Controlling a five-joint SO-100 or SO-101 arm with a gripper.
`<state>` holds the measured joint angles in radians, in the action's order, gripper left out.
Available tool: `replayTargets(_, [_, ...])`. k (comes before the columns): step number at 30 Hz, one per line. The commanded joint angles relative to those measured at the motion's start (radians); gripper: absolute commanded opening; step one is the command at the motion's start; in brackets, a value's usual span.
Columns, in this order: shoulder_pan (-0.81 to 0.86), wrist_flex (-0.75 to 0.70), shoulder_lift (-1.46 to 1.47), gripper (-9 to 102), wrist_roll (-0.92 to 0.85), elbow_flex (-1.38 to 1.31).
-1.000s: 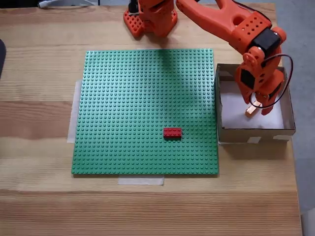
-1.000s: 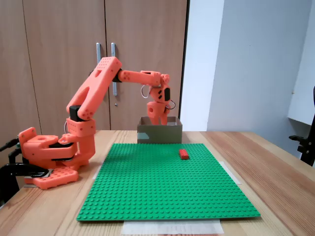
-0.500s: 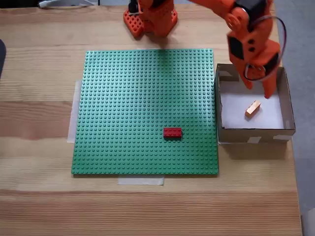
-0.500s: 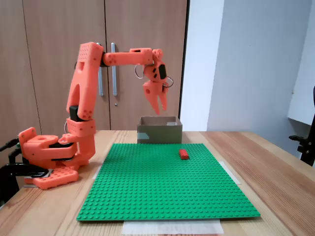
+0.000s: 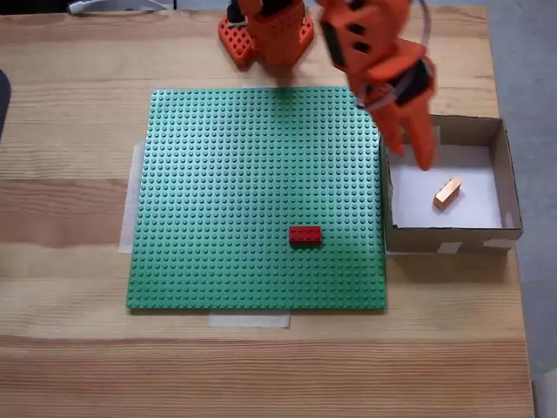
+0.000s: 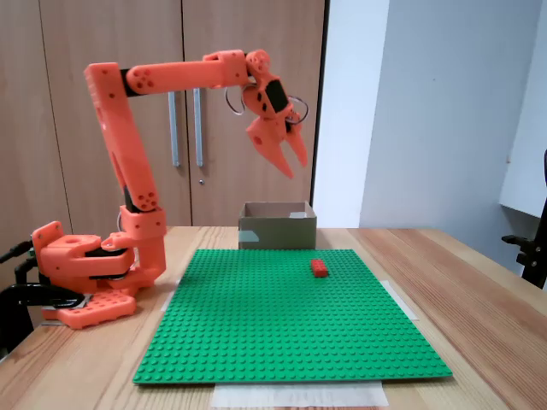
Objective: Pick the yellow lego block and put it in the box.
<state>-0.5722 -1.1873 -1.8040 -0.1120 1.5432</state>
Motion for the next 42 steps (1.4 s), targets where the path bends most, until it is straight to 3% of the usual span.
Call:
replayTargets(1, [0.067,0.037,-0.121,19,-0.018,0.032])
replayTargets(16, [0.374,0.209,-0.422,16,-0.077,0.249])
replayTargets(29, [0.474,0.383,-0.701,5,0.003,0.537])
replayTargets(42, [0.543,0.453,-0.950,-1,0.063,0.802])
